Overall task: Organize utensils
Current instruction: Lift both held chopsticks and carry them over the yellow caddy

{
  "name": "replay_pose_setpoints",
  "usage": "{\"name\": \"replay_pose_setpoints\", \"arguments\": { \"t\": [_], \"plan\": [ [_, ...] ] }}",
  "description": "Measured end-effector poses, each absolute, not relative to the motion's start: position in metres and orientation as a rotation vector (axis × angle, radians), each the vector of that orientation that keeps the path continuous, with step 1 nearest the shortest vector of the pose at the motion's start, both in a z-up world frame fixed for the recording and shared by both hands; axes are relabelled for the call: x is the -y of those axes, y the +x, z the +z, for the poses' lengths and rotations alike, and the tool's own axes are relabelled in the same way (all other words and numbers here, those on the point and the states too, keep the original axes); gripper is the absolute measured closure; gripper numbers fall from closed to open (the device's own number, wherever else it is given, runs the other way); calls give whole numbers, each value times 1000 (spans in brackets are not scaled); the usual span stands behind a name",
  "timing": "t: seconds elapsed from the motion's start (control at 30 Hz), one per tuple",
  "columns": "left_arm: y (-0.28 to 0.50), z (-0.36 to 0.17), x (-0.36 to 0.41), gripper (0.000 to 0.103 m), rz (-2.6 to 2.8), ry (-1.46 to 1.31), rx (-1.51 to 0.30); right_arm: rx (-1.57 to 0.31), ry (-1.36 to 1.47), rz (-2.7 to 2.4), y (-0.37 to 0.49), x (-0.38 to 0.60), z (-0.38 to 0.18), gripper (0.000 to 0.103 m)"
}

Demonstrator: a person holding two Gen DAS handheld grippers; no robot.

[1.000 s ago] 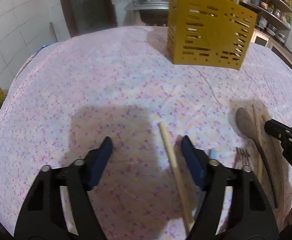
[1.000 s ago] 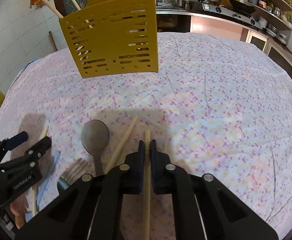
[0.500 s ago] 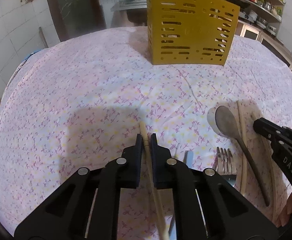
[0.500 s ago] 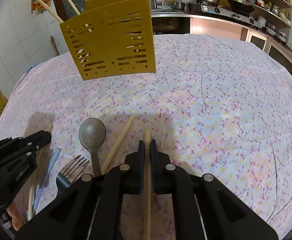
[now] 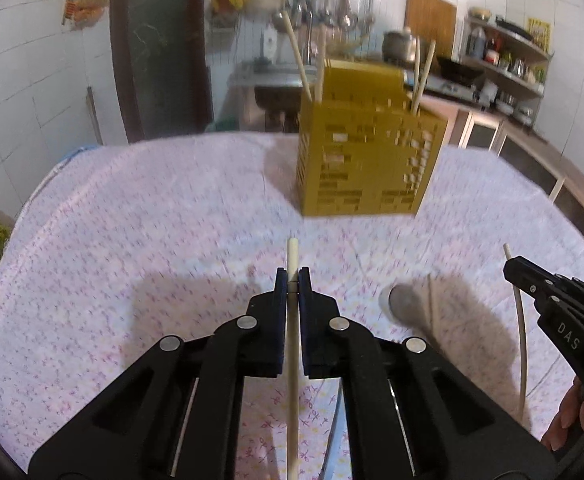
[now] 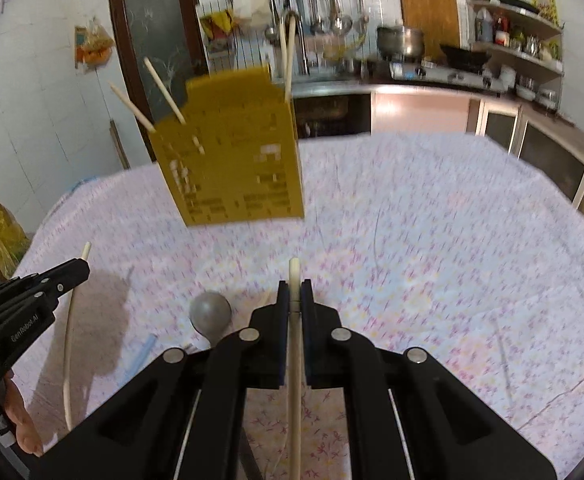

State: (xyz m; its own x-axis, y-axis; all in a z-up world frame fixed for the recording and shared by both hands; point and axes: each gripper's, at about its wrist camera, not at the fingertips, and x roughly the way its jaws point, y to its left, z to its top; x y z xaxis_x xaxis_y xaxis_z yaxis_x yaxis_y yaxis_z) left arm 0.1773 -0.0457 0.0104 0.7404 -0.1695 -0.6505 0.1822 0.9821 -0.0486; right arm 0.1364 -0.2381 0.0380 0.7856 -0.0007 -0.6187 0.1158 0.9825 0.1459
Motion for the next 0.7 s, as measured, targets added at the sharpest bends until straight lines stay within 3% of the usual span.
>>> {"name": "replay_pose_setpoints", "arguments": {
  "t": [0.37,0.7],
  "plan": [
    [149,52,17,99,-188,-47,-543,-432,145,-57,104,229,84,97],
    [114,62,3,99,-165,-28,-422,-331,113,-70,83,221,94,97]
  ]
}}
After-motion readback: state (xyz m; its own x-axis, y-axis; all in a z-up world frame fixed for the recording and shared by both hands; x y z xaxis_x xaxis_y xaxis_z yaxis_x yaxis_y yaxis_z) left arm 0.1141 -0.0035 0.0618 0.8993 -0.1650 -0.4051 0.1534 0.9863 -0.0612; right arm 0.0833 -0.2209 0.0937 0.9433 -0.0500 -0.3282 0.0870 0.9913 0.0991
